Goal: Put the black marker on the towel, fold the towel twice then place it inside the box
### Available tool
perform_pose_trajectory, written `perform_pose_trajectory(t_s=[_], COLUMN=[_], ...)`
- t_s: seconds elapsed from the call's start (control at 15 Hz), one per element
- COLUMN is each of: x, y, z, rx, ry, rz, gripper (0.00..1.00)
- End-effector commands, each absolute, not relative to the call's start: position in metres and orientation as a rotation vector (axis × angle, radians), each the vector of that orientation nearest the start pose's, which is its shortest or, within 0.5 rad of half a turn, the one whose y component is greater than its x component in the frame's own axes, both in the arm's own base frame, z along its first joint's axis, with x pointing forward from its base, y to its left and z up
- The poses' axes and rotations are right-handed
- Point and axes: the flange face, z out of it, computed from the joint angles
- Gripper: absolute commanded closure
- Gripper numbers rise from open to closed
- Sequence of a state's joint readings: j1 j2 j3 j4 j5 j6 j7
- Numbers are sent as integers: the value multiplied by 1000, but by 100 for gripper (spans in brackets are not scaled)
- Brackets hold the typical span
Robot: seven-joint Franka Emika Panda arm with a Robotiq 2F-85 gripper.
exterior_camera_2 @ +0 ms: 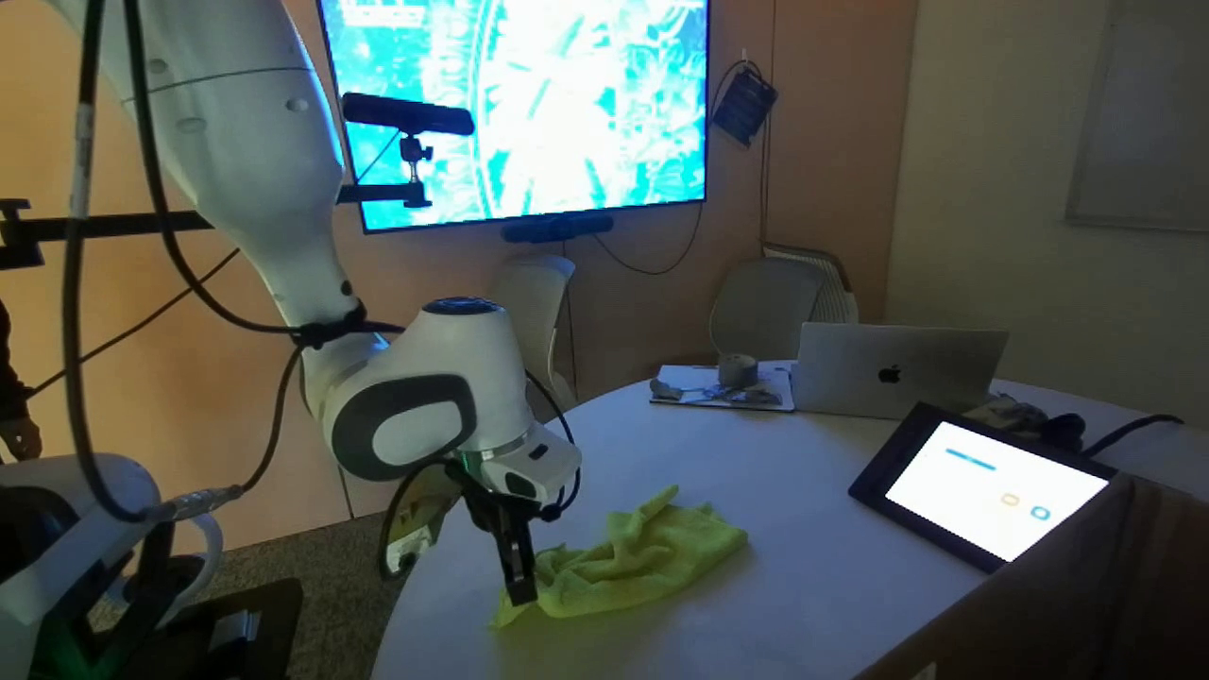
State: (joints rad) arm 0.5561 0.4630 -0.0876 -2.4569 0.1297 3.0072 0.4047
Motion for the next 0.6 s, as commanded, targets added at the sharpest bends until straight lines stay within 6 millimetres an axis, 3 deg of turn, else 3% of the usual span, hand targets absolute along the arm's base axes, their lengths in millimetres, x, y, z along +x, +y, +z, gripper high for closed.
perform_pose_trajectory(t_s=[0.0, 0.53], x=[437, 489], y=[204, 224], z=[155, 184], rx=[-3086, -3025], ry=[45, 57], rz=[-251, -362], gripper=[91, 91])
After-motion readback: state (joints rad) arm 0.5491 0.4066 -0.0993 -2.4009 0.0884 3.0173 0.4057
